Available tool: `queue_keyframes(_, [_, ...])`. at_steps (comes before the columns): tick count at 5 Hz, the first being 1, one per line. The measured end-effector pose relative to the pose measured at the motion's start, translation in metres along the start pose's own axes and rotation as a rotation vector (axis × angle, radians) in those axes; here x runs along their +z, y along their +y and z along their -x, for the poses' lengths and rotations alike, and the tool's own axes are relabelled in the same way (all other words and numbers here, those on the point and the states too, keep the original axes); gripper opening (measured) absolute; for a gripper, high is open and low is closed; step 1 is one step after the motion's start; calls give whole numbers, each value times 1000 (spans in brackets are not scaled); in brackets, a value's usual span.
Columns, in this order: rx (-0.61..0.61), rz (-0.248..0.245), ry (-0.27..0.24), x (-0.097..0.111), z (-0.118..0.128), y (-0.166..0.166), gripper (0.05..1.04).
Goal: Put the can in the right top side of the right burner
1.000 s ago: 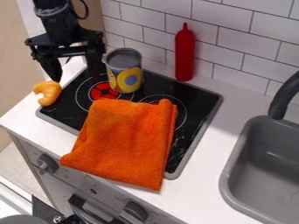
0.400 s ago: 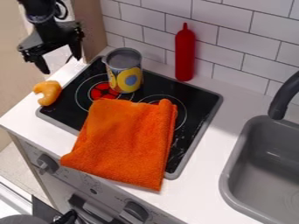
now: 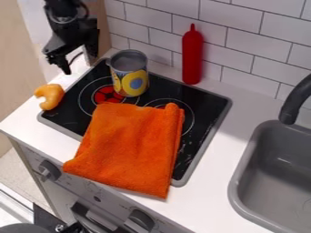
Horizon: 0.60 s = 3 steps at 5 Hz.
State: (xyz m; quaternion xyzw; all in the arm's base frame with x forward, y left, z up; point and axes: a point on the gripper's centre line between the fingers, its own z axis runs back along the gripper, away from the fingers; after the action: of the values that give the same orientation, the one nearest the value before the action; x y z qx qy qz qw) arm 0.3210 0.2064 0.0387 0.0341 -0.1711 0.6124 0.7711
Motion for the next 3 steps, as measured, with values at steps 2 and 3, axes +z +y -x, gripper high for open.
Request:
queue_keyframes(2, [52,-23,-67,-1,32,-19,998])
queue_keyframes(3, [127,51,-171,-13,43,-22,998])
